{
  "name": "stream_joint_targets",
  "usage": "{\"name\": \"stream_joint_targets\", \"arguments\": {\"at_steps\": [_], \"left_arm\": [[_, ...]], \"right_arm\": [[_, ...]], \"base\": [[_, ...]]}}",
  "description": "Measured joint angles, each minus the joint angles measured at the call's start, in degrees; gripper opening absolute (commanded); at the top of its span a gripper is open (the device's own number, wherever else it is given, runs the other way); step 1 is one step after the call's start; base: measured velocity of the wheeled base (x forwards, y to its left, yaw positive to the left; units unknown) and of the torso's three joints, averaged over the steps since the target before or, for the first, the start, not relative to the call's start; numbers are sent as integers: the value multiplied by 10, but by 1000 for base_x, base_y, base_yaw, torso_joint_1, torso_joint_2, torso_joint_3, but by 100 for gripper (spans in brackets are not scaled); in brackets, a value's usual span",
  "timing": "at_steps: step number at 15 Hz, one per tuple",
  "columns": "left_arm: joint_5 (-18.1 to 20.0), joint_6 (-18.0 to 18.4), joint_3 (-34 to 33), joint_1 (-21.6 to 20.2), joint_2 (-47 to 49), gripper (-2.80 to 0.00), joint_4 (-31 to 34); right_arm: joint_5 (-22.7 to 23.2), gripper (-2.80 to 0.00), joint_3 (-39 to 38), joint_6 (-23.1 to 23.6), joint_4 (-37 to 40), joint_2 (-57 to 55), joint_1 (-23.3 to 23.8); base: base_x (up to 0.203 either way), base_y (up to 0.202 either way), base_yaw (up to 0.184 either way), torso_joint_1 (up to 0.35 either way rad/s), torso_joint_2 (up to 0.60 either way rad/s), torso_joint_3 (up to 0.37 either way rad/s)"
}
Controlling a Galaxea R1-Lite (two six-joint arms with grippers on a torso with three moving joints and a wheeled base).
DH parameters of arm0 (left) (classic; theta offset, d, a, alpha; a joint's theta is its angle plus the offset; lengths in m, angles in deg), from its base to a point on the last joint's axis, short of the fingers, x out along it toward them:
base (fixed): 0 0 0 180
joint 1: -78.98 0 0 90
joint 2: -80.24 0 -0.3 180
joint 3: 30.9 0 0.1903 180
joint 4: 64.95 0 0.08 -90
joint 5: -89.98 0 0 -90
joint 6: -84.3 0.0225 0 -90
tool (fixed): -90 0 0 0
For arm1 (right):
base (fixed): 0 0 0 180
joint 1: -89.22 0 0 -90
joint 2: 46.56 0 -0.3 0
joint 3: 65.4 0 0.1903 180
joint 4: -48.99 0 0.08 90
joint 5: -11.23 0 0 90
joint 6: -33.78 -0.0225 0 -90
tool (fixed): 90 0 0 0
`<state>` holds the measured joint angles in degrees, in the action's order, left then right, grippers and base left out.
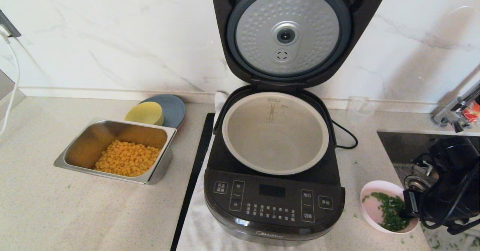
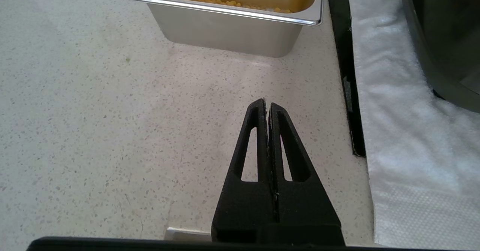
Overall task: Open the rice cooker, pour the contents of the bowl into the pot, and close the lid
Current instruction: Fill a bowl with water from the tap
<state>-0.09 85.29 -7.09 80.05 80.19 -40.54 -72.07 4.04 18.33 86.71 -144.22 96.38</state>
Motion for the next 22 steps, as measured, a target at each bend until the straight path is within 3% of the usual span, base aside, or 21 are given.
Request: {"name": "stream_joint_targets", "arguments": {"at_steps": [3,6,16,22], "left_arm": [[0,0,0,0,0,-280,0],[0,0,0,0,0,-280,0],[0,0,0,0,0,-280,0],[0,0,0,0,0,-280,0]], "right_arm": [[27,-280,28,-2,36,22,31],[56,-280,76,-3,62,33,99],[133,-280,249,-28,81,-84,403],[145,-280,362,-31,91,-199,488]], "base": [[0,0,0,0,0,0],[0,0,0,0,0,0],[0,0,0,0,0,0],[0,0,0,0,0,0]]}}
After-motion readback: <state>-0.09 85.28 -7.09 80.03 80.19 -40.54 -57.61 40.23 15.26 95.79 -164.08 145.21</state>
